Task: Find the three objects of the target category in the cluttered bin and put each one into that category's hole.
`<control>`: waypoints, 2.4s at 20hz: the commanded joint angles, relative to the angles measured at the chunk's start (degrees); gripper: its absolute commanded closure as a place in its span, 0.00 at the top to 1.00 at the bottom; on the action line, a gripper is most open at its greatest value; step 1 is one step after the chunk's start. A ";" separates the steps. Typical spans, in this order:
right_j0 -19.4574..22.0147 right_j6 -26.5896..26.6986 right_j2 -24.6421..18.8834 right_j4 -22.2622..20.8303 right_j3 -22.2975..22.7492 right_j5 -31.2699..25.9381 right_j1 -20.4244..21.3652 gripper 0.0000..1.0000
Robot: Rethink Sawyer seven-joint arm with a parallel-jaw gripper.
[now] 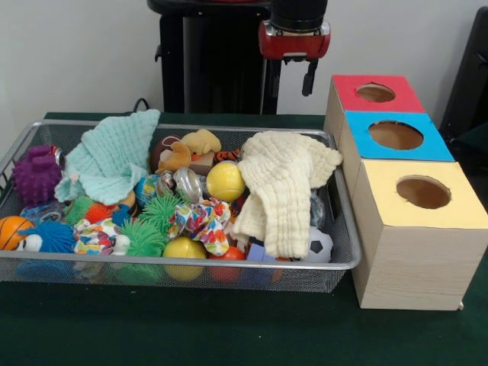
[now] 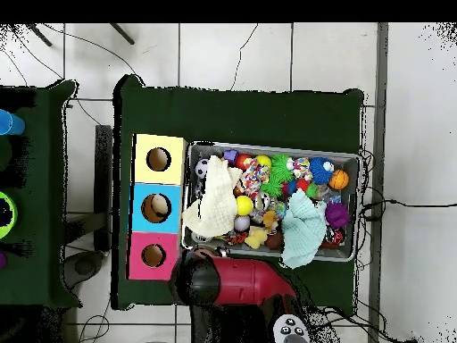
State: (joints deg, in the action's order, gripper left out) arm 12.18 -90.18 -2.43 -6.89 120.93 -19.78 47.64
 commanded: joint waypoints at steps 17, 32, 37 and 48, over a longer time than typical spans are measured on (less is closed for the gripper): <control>3.84 0.43 -7.86 -5.13 -13.05 -2.55 -4.75 1.00; 5.93 6.72 -10.00 -6.67 -33.42 -12.47 -16.48 1.00; 6.09 7.34 -10.64 -7.52 -39.75 -14.34 -21.04 1.00; 6.90 8.28 -9.95 -9.77 -44.51 -23.23 -21.37 1.00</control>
State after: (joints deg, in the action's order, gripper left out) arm 17.04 -90.18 -8.24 -13.85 81.91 -35.48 28.63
